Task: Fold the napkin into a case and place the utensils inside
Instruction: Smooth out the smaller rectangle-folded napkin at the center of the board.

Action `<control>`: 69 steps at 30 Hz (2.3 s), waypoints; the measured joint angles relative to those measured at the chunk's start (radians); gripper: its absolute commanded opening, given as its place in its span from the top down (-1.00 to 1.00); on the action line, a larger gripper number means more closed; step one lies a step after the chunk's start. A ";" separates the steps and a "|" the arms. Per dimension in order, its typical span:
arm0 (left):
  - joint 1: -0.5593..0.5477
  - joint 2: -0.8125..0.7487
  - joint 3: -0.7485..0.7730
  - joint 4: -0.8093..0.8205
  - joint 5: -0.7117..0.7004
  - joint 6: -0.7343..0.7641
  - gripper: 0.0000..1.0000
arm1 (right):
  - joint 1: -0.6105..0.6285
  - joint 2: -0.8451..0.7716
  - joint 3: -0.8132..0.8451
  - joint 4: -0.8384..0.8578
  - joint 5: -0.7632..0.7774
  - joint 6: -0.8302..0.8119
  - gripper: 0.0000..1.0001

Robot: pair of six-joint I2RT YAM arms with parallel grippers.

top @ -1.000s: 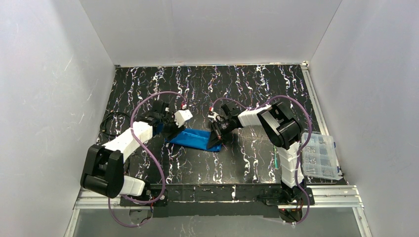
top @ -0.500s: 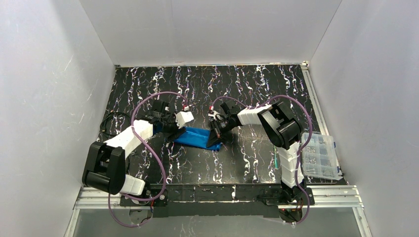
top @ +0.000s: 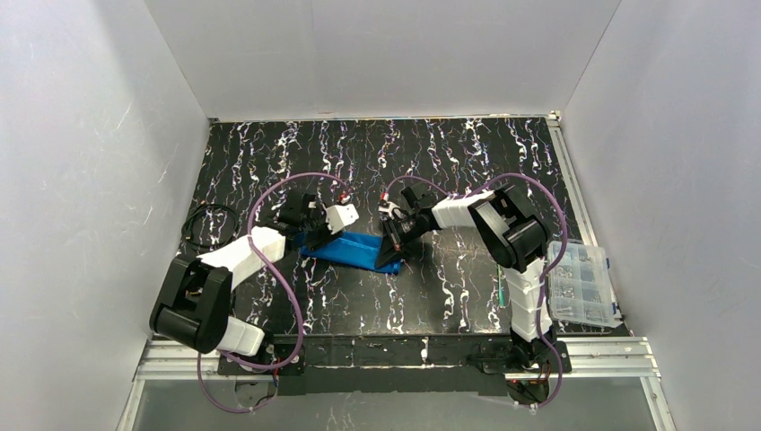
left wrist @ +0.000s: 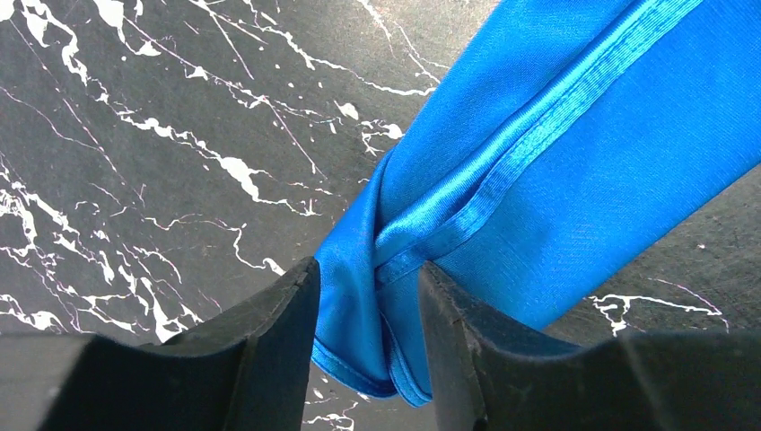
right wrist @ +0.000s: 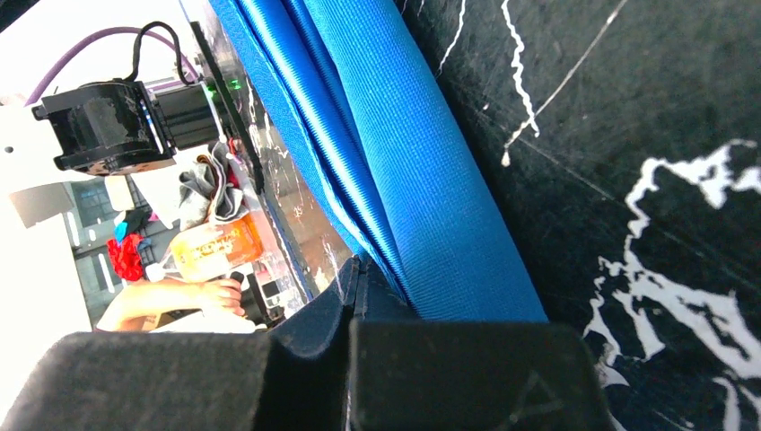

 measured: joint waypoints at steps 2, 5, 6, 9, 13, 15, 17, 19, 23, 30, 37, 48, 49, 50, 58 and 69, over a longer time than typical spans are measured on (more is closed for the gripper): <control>-0.003 0.000 0.000 -0.002 -0.002 -0.001 0.28 | 0.000 0.000 -0.002 0.003 -0.001 0.002 0.97; -0.005 -0.001 0.000 -0.003 -0.003 -0.010 0.52 | 0.000 0.000 -0.002 0.004 -0.001 0.004 0.97; -0.005 -0.002 0.000 -0.006 -0.003 -0.012 0.62 | 0.000 0.000 -0.002 0.004 0.000 0.005 0.97; -0.006 -0.008 0.000 -0.017 -0.003 -0.015 0.93 | 0.000 0.000 -0.003 0.005 0.000 0.010 0.97; -0.017 -0.010 0.000 -0.027 -0.005 -0.010 1.00 | 0.000 0.000 -0.004 0.008 0.000 0.019 0.97; -0.023 -0.010 0.000 -0.028 -0.007 -0.009 1.00 | 0.000 -0.002 -0.004 0.007 0.004 0.022 0.97; -0.027 -0.010 0.000 -0.028 -0.009 -0.009 1.00 | 0.000 -0.008 -0.004 0.002 0.016 0.022 0.97; -0.032 -0.010 0.000 -0.028 -0.011 -0.009 1.00 | 0.003 -0.021 -0.004 -0.008 0.039 0.022 0.97; -0.032 -0.012 0.000 -0.030 -0.021 -0.012 0.76 | 0.009 -0.053 -0.004 -0.025 0.105 0.022 0.97; -0.013 -0.063 0.046 -0.132 -0.005 -0.076 0.57 | 0.018 -0.065 -0.002 -0.035 0.143 0.028 0.97; -0.036 -0.158 0.107 -0.323 0.226 -0.069 0.62 | 0.022 -0.066 -0.002 -0.035 0.147 0.037 0.97; -0.055 0.091 0.108 -0.352 0.195 0.008 0.65 | 0.022 -0.066 -0.002 -0.032 0.149 0.047 0.97; -0.053 0.103 0.111 -0.351 0.188 0.009 0.65 | 0.022 -0.066 -0.002 -0.032 0.149 0.047 0.97; -0.051 0.114 0.114 -0.350 0.183 0.009 0.66 | 0.022 -0.066 -0.003 -0.031 0.148 0.047 0.97; -0.024 0.132 0.127 -0.347 0.176 0.009 0.66 | 0.022 -0.066 -0.015 -0.024 0.130 0.045 0.97; 0.016 0.063 0.279 -0.517 0.313 -0.019 0.58 | 0.023 -0.091 -0.005 -0.026 0.123 0.070 0.97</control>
